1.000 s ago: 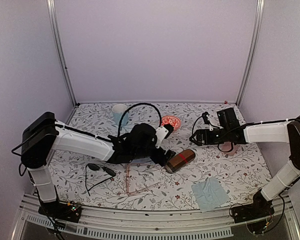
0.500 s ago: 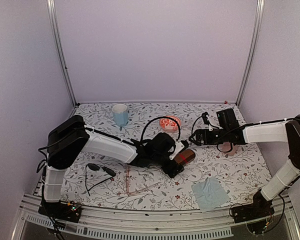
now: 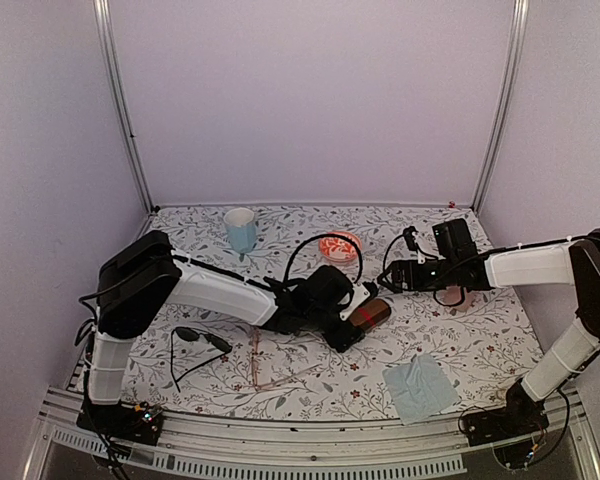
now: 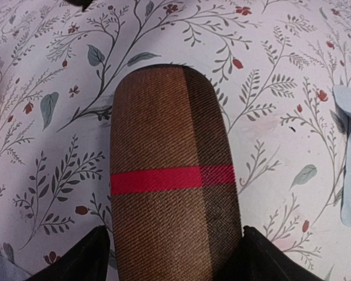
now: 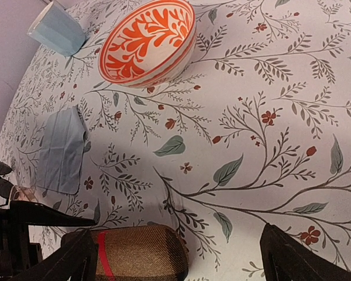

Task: Organize the sunglasses
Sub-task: Pick up the sunglasses case from the center of the board.

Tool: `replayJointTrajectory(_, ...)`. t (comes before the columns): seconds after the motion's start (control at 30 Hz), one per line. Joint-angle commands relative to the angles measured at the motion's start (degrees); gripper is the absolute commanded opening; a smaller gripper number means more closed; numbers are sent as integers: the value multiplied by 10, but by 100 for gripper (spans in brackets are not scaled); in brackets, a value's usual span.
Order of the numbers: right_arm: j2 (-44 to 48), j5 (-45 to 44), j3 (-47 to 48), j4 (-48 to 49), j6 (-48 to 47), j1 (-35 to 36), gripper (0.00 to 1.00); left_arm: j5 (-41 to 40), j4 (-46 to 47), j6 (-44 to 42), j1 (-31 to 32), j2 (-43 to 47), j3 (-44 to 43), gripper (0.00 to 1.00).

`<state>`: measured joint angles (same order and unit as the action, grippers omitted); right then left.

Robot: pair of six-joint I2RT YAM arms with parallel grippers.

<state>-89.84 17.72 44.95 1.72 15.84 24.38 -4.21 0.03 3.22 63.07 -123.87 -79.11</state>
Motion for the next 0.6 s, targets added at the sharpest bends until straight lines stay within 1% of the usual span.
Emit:
replayJointTrajectory(0.0, 0, -4, -6, 4, -3, 3, 99, -2, -5, 3, 7, -11, -8, 75)
replayJointTrajectory(0.07, 4, -7, -4, -1, -6, 3, 99, -1, -2, 5, 6, -11, -3, 74)
replayJointTrajectory(0.2, 10, -12, -1, -6, -12, 4, 99, -3, 0, 6, 6, -12, 0, 77)
replayJointTrajectory(0.57, 11, -10, -1, -10, -12, 3, 99, 2, 1, 7, 6, -16, 2, 78)
